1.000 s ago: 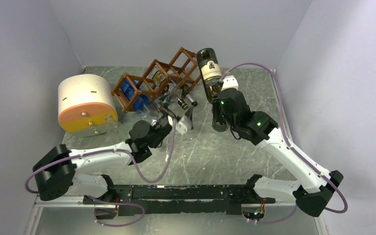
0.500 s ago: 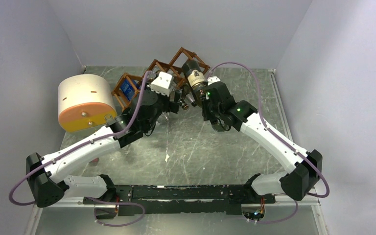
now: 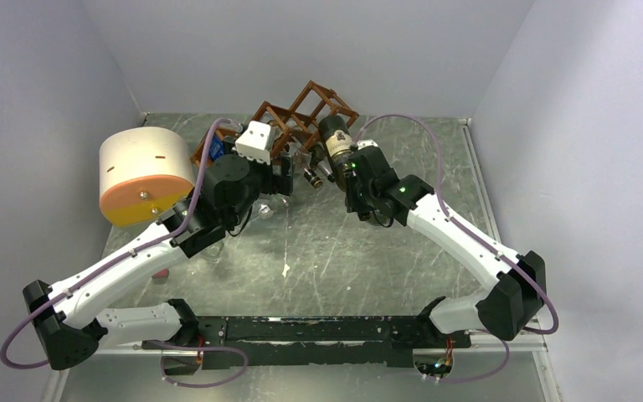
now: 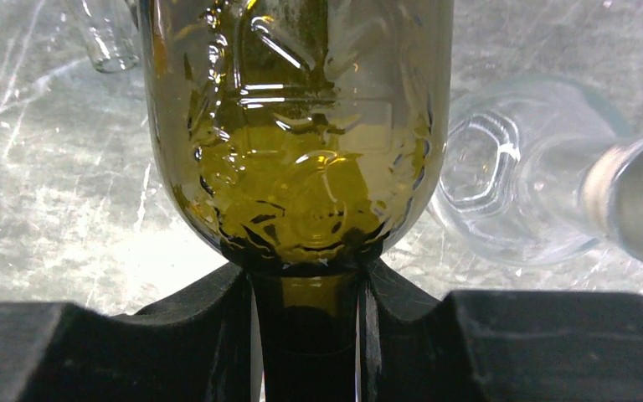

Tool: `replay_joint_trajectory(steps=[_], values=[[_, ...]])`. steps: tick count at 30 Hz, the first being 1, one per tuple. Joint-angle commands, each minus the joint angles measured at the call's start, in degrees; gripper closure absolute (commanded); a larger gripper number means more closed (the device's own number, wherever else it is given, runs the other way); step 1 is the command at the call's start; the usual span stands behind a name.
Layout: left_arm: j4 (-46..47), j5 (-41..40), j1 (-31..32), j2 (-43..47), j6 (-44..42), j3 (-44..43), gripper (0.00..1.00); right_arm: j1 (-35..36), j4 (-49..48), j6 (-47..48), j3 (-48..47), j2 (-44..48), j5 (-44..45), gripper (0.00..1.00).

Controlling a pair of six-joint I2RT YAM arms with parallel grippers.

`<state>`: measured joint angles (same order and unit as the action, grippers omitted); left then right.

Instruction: Put the wine bottle on the wine rack

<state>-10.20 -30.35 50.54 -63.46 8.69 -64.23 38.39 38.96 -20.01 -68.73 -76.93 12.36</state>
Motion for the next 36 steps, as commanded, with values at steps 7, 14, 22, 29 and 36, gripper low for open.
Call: replay_joint_trajectory(steps=[7, 14, 22, 29, 36], values=[[-1.6, 2.3, -0.4, 1.4, 1.3, 1.1, 0.04, -0.6, -7.4, -3.0, 2.1, 0.5, 1.7, 1.0], [-1.3, 2.7, -0.4, 0.8, 1.1, 1.4, 0.04, -1.2, -10.0, -3.0, 3.4, -1.5, 1.6, 1.0], [-2.3, 2.0, -0.4, 0.0, 1.1, 1.3, 0.05, -2.2, -11.6, -2.9, 5.0, -3.1, 3.4, 1.0], [-1.5, 1.7, -0.4, 0.4, 0.6, 1.9, 0.04, -3.0, -16.4, 4.0, 6.0, -3.6, 1.5, 1.0], [-2.5, 1.3, -0.4, -0.1, 0.6, 1.5, 0.04, -4.7, -19.7, 5.1, 3.9, -7.7, 0.7, 1.0]])
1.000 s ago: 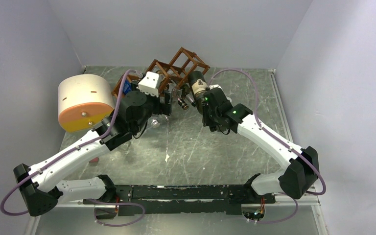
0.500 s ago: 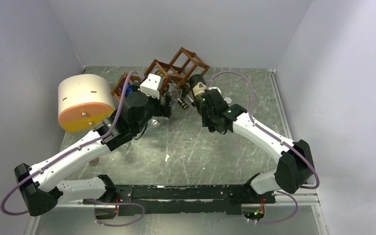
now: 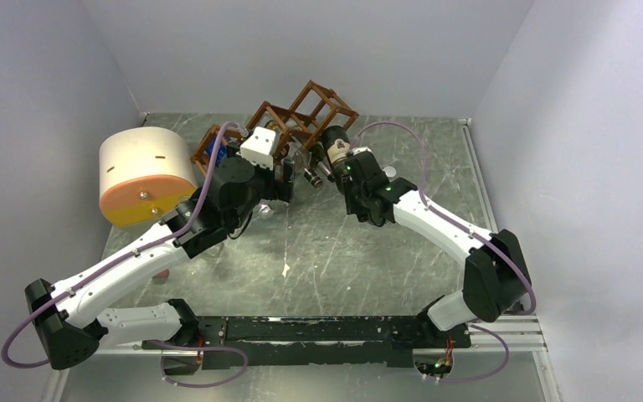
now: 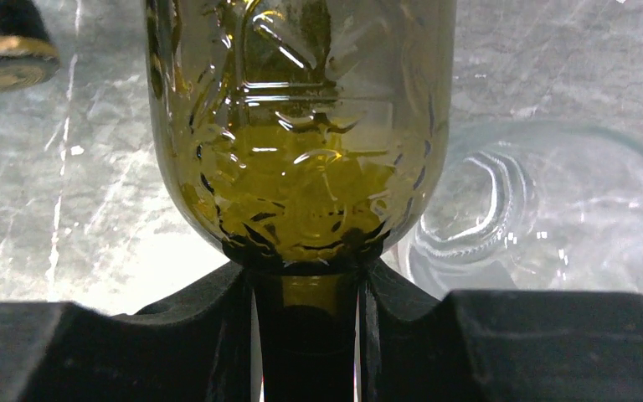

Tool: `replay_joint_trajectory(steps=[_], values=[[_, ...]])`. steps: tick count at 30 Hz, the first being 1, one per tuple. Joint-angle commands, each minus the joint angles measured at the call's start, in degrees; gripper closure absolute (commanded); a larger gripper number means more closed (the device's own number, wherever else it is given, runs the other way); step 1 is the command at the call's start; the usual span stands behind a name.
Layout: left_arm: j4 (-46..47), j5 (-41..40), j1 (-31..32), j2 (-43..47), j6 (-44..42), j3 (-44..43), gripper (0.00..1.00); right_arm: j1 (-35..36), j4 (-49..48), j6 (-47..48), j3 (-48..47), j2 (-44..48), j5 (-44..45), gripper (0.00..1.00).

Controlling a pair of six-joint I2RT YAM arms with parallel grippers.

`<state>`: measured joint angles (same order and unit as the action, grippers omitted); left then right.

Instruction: Put the wine bottle on the wine rack

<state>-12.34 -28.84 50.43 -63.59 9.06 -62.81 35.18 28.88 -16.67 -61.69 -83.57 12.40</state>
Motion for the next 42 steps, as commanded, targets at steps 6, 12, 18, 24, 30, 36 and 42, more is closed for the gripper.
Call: replay_joint_trajectory(steps=[6, 12, 18, 24, 30, 36, 42], values=[[-0.2, -0.6, -0.3, 0.2, -0.4, 0.4, 0.05, -3.1, -12.5, 2.7, -3.9, -3.7, -0.5, 1.0], [-0.5, -0.8, -0.3, -0.3, -0.9, 0.0, 0.05, -3.8, -14.1, 3.4, -4.2, -4.2, 0.0, 1.0], [-0.3, -0.9, -0.3, -0.3, -1.1, 0.1, 0.04, -3.8, -14.3, 4.0, -4.4, -2.7, 0.6, 1.0], [-0.2, -1.0, -0.3, -0.3, -1.1, 0.1, 0.05, -3.8, -14.7, 4.6, -4.4, -2.3, 0.6, 1.0], [-0.7, -1.1, -0.3, -0.4, -1.1, -0.1, 0.05, -3.8, -15.8, 5.6, -4.9, -2.6, -0.2, 1.0], [-0.4, -0.9, -0.3, -0.5, -1.2, -0.4, 0.05, -3.8, -16.2, 10.4, -7.5, -5.1, -1.0, 1.0], [-0.7, -1.1, -0.3, -0.8, -1.4, -0.9, 0.05, -3.8, -15.5, 13.5, -11.0, -8.5, -1.3, 1.0]])
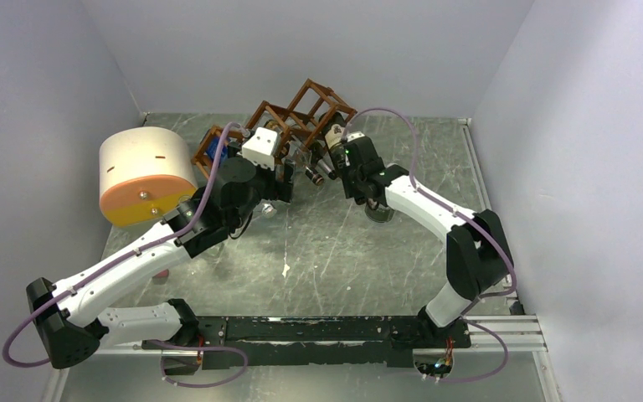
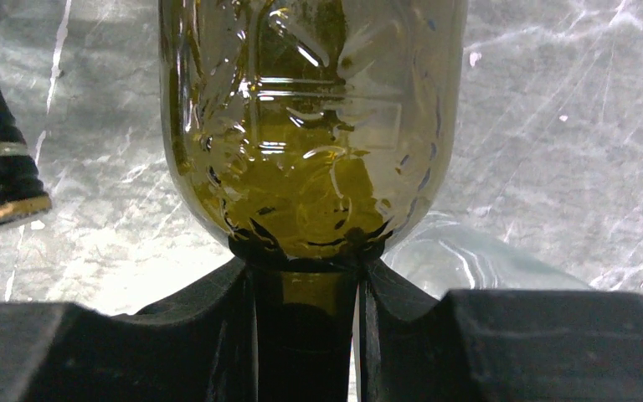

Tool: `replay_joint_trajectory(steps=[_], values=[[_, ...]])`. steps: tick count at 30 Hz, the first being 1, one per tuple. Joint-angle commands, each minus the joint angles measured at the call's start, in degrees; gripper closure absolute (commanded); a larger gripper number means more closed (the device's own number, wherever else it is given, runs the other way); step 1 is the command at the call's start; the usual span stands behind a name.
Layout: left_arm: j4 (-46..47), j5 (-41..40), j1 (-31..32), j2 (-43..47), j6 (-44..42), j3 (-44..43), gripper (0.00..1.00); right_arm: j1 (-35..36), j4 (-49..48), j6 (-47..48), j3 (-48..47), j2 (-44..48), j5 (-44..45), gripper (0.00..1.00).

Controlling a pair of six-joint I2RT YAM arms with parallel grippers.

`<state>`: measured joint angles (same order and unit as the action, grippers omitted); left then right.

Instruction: Put the wine bottle on the wine rack

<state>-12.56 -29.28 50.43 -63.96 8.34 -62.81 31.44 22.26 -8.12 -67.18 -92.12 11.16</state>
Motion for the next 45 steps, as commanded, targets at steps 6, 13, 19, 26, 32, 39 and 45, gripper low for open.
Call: replay_joint_trajectory(steps=[6, 13, 19, 26, 32, 39, 45], values=[[-0.7, -0.6, -0.3, -0.5, -0.7, -1.2, 0.05, 0.0, -9.0, 7.3, -9.1, -3.6, 1.9, 1.0], [-0.8, -1.0, -0.4, -0.3, -0.8, -1.1, 0.05, -0.1, -8.8, 10.9, -13.4, -8.4, 4.0, 1.0], [-1.4, -1.7, -0.4, 0.3, -1.0, -0.6, 0.05, -0.1, -12.5, 19.1, -13.7, -10.2, 5.7, 1.0], [-1.2, -1.9, -0.4, 1.1, -1.0, 0.0, 0.05, -0.1, -13.8, 28.3, -15.5, -11.9, 5.1, 1.0], [-2.0, -2.6, -0.4, 1.3, -1.0, -0.3, 0.04, -0.4, -12.6, 33.7, -19.0, -14.3, 3.3, 1.0], [-2.2, -2.9, -0.4, 2.0, -0.8, -0.3, 0.05, -0.9, -11.0, 33.7, -24.3, -18.6, 4.1, 0.95], [-3.0, -3.4, -0.4, 1.9, -0.7, -0.7, 0.05, -1.5, -10.7, 32.2, -28.7, -22.4, 4.9, 0.89]])
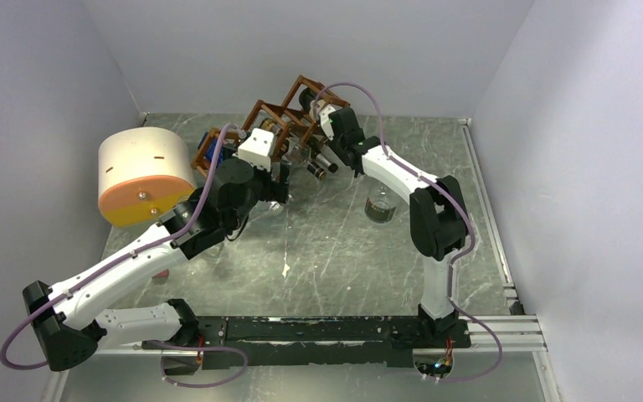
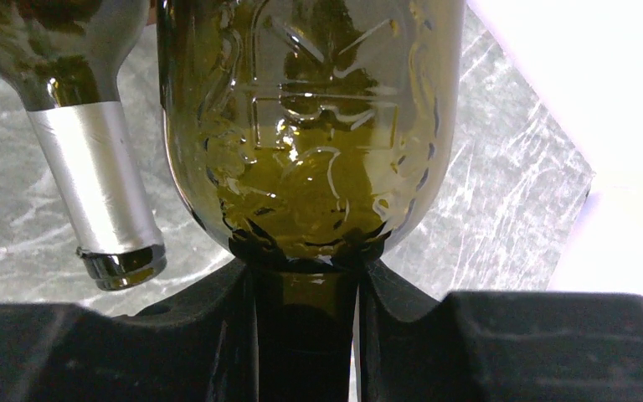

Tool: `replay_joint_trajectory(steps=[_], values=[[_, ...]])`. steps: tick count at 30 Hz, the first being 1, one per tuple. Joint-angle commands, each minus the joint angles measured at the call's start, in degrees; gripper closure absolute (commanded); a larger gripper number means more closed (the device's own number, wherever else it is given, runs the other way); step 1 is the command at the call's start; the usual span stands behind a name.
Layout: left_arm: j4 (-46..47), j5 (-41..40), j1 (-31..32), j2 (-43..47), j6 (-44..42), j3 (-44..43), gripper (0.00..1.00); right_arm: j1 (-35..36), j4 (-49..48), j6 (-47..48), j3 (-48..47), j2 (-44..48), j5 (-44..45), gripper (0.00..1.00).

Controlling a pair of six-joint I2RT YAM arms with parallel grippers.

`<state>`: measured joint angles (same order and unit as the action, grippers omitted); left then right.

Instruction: Put the wine bottle on the wine rack

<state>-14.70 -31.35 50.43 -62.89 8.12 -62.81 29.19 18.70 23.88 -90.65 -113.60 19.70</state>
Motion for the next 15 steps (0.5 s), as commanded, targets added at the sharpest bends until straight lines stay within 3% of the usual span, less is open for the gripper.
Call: replay_joint_trajectory(steps=[1, 15], values=[[-1.1, -1.6, -0.4, 0.8, -0.5, -0.8, 0.04, 0.7, -7.1, 0.3, -5.6, -1.4, -3.6, 0.87], [-1.8, -3.0, -0.5, 1.4, -0.5, -1.2, 0.04, 0.6, -12.8, 17.1, 1.8, 4.2, -14.2, 0.91]])
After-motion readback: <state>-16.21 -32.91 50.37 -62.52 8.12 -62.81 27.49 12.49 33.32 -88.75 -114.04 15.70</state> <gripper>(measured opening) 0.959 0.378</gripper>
